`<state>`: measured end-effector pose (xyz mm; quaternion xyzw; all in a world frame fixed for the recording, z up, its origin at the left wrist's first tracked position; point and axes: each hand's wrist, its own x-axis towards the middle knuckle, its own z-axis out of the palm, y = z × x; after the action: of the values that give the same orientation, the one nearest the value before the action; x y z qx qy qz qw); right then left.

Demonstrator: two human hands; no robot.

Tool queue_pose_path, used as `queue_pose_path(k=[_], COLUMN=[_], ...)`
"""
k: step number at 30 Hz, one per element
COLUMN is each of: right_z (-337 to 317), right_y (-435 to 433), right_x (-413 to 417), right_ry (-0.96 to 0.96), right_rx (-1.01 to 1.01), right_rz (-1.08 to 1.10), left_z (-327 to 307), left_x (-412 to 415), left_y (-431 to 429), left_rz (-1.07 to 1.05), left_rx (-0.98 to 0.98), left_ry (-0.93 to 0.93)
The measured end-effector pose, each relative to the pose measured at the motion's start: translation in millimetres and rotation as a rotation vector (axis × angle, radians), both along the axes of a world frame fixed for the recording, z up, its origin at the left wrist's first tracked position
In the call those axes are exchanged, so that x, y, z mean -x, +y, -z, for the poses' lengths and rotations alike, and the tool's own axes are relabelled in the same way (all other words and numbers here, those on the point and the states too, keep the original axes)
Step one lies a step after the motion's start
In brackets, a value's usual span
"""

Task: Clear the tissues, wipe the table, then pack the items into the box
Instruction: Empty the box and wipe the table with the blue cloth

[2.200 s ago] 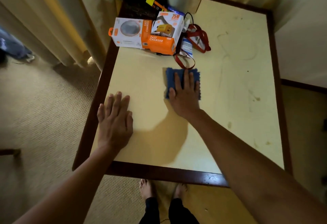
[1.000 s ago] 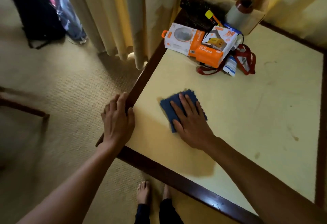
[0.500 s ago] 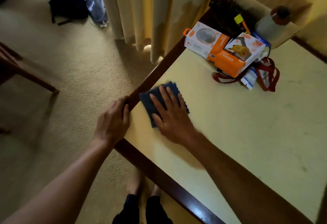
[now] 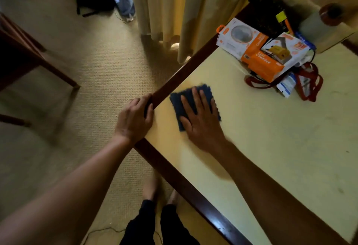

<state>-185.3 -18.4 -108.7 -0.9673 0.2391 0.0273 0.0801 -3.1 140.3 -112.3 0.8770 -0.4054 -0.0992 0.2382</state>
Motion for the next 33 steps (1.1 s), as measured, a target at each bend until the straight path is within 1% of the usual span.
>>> queue_pose_path(k=[2,4,6,8,9,10,12,13,15,17,19,21,22,23,24,26,28,29,30,31,33], right_z=[-0.3,-5.4,-4.7,-1.9,-0.2,0.2,-0.1,-0.8,-3.3,-6.8,-7.4,-5.2,-3.0,-1.8,-0.5,-1.4,-7.9,-11.1,-12.4,-14.0,-11.7], right_y=[1.8,-25.9,-56.1,-70.3,-66.1,-56.3,-22.6,-7.1,10.8,-6.9,-52.4,-87.1,-91.4,-85.0,-69.7,-18.6,29.6,38.4,33.6,17.6,-31.7], right_x=[73.0,123.1,123.8,81.9,52.0,31.2,21.1,36.4,96.9,159.5,194.5,180.9,159.1,133.2,108.4,80.6,100.1,122.6,146.6,166.8,190.4], right_ry=[0.015,0.057,0.061,0.019,-0.007,-0.024,-0.023,-0.015,0.032,0.063,0.076,0.068,0.043,0.009,-0.038,-0.051,0.007,0.033,0.045,0.052,0.075], right_rx=[0.017,0.012,0.025,0.055,0.054,0.047,0.047,0.047,0.038,0.041,0.074,0.080,0.094,0.112,0.125,0.096,0.022,0.005,-0.001,0.005,0.049], right_rz=[0.018,0.172,0.377,0.487,0.484,0.436,0.237,0.133,0.044,0.143,0.339,0.537,0.599,0.613,0.564,0.326,0.098,0.033,0.009,0.039,0.214], left_z=[-1.8,-3.3,-4.9,-4.8,-4.7,-3.4,-2.0,-1.7,-1.2,-1.7,-2.8,-4.2,-5.3,-6.2,-6.5,-5.7,-4.6,-4.4,-4.3,-4.6,-5.0], left_x=[1.4,2.5,2.8,4.3,1.0,1.1,0.8,0.6,2.5,3.3,7.3,8.4,8.4,8.2,7.3,4.2,1.9,2.3,2.7,3.5,6.7], left_y=[-1.7,-1.7,-2.0,-3.5,-2.0,-1.5,-0.3,-0.6,-2.3,-3.6,-5.3,-7.0,-7.4,-6.8,-5.7,-3.5,-2.5,-2.1,-2.0,-2.9,-5.2], left_rz=[0.000,0.004,-0.004,-0.009,-0.010,-0.007,-0.006,-0.003,0.001,-0.002,-0.011,-0.020,-0.023,-0.022,-0.017,-0.011,-0.007,-0.009,-0.012,-0.014,-0.018], left_rx=[-0.005,-0.018,-0.028,-0.034,-0.038,-0.038,-0.037,-0.042,-0.054,-0.063,-0.081,-0.094,-0.096,-0.098,-0.098,-0.097,-0.099,-0.099,-0.096,-0.097,-0.101], left_ry=[-0.007,-0.008,0.008,0.030,0.030,0.029,0.024,0.022,0.021,0.022,0.010,0.000,0.002,0.009,0.018,0.029,0.037,0.036,0.032,0.030,0.032])
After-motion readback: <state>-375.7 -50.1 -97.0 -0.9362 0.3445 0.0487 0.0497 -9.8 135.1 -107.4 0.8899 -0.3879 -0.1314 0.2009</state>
